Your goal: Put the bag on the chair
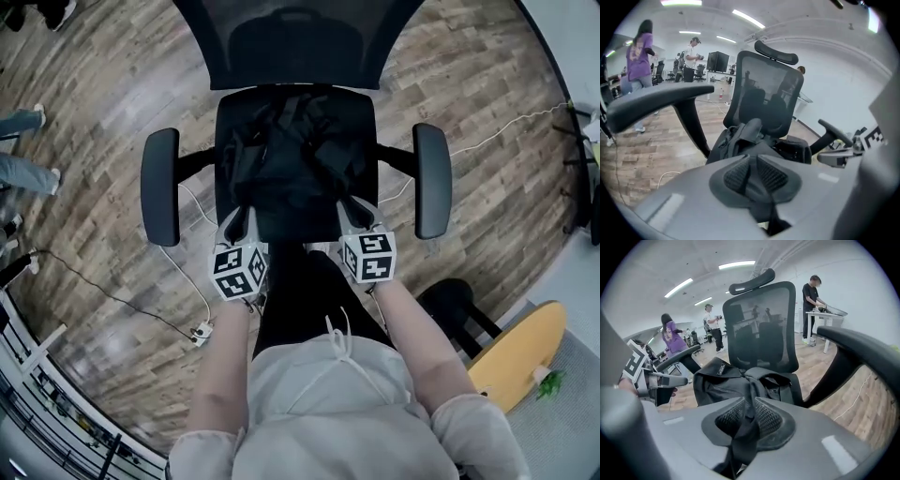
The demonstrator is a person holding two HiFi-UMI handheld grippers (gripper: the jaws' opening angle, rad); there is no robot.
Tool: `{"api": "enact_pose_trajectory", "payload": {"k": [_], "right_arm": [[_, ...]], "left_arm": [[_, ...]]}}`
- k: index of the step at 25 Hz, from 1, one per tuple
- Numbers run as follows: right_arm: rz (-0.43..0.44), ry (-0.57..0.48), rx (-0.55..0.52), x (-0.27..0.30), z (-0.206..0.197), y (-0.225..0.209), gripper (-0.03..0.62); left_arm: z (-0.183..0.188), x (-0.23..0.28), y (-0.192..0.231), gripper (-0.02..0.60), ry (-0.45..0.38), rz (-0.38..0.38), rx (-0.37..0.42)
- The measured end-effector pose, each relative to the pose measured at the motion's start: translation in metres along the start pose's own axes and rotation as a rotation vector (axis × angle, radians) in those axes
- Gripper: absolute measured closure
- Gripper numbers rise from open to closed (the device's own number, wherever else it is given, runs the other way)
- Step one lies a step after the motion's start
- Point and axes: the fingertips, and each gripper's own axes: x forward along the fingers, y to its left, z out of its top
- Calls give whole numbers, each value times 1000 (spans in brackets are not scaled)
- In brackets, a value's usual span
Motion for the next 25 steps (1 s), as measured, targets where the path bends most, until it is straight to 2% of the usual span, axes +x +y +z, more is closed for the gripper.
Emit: {"api": "enact_pose_trajectory", "payload": {"k": [2,5,9,16,19,22,25], "right_arm": [[8,-7,-1,-12,9,5,595],[25,-22,32,-31,25,12,596],[32,-102,77,-64,67,15,597],[139,-235,86,-129,152,37,597],[131,-337,81,-170,188,40,597],[114,-496,78,-208,244,36,597],[88,-604,34,-244,286,39,597]], "left_arm": [[8,-13,-9,566,-16,-13,19],[29,-35,-26,575,-55,-53,40],[75,-68,-58,575,-150,-131,91],[169,-136,-118,575,-348,-207,192],[202,-169,-143,575,-412,-244,223],[253,-196,-164,575,-527,-280,243],[294,-224,-179,575,-619,-304,263]]}}
